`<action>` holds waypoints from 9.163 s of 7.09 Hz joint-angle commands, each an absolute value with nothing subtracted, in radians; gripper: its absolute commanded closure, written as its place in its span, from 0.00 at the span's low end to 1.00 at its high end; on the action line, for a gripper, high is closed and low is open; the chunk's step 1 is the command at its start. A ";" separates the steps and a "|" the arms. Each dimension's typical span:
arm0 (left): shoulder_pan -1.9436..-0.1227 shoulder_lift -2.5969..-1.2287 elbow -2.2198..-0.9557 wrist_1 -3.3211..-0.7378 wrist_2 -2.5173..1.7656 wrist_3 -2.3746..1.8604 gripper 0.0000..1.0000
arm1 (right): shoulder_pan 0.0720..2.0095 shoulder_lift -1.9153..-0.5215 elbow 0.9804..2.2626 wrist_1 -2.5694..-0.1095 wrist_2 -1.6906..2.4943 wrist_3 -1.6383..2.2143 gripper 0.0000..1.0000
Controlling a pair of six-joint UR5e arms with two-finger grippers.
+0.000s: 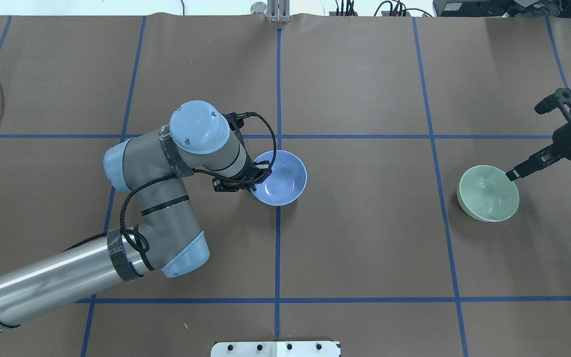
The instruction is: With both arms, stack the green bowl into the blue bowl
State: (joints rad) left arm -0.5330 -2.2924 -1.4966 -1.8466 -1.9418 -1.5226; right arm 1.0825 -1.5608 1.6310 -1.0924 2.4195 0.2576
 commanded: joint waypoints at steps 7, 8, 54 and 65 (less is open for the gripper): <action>-0.671 -2.247 -1.582 -1.842 -2.081 -1.387 0.02 | 1.020 -1.548 1.632 -1.091 2.373 0.304 0.17; -0.737 -2.228 -1.582 -1.842 -2.142 -1.324 0.02 | 1.009 -1.546 1.632 -1.091 2.365 0.302 0.23; -1.147 -1.829 -1.513 -1.878 -2.315 -0.506 0.02 | 0.598 -0.865 1.540 -1.397 2.014 1.074 1.00; -1.161 -1.842 -1.514 -1.878 -2.316 -0.514 0.02 | 0.687 -0.867 1.552 -1.384 2.019 1.092 0.00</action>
